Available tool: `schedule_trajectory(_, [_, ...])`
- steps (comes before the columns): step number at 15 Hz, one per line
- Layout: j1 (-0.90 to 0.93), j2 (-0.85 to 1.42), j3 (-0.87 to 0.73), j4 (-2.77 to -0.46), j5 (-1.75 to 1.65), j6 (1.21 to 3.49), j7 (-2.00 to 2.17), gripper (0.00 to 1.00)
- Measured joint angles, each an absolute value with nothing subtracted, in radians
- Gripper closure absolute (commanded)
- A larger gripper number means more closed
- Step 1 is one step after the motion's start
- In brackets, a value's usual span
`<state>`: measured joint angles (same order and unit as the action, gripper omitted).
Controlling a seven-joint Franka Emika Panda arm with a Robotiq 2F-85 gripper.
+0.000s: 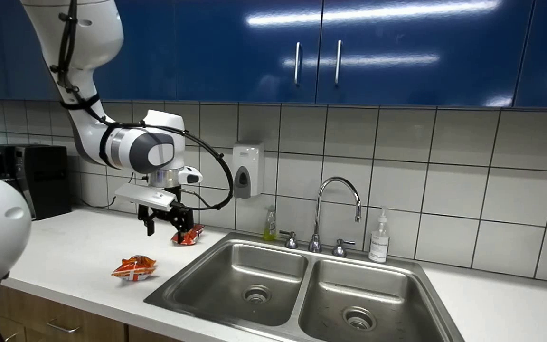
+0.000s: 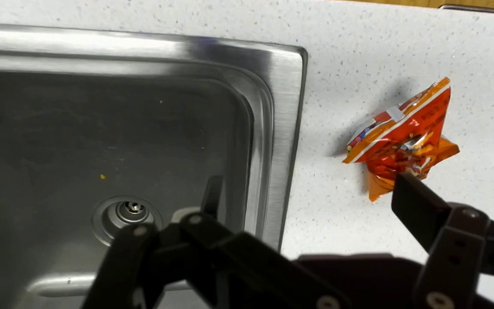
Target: Take the snack out of the sink
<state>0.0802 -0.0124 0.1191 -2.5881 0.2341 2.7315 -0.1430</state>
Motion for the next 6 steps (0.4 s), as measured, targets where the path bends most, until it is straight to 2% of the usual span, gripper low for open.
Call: schedule_trajectory(6, [0.089, 0.006, 0.119, -2.582, 0.234, 2.734, -0.142, 0.00])
